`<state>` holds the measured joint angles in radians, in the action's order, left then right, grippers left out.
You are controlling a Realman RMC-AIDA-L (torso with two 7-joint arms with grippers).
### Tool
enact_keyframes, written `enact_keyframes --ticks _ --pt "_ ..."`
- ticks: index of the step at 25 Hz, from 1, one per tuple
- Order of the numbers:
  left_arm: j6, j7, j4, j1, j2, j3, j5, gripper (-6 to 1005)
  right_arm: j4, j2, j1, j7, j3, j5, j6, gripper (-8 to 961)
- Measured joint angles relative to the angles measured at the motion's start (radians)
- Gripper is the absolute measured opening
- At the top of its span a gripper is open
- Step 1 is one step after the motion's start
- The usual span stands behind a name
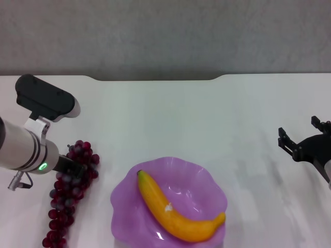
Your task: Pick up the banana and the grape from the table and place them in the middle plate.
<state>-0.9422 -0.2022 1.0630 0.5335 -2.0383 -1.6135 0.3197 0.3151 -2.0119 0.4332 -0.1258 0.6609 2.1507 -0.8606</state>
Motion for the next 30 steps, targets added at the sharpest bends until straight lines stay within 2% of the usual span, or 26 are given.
enact_keyframes --ticks 6,11,17,19,30 --pt "0.064 0.004 0.011 -0.034 -0.002 -0.014 0.007 112 -0.001 0.001 -0.002 0.0 0.0 0.0 0.0 888" --pt "0.168 0.009 0.018 -0.072 -0.002 -0.045 0.015 108 -0.002 0.001 -0.002 0.0 0.0 0.0 -0.001 888" --pt "0.185 0.011 0.088 -0.12 0.0 -0.048 0.038 101 -0.006 0.002 -0.002 0.0 0.0 0.0 -0.002 889" --pt "0.213 0.007 0.188 -0.19 0.0 -0.05 0.039 98 -0.006 0.002 -0.002 0.0 0.0 0.0 -0.002 889" --pt "0.365 -0.01 0.473 -0.383 0.002 -0.095 0.056 83 -0.008 0.002 -0.001 0.0 0.0 0.0 0.0 888"
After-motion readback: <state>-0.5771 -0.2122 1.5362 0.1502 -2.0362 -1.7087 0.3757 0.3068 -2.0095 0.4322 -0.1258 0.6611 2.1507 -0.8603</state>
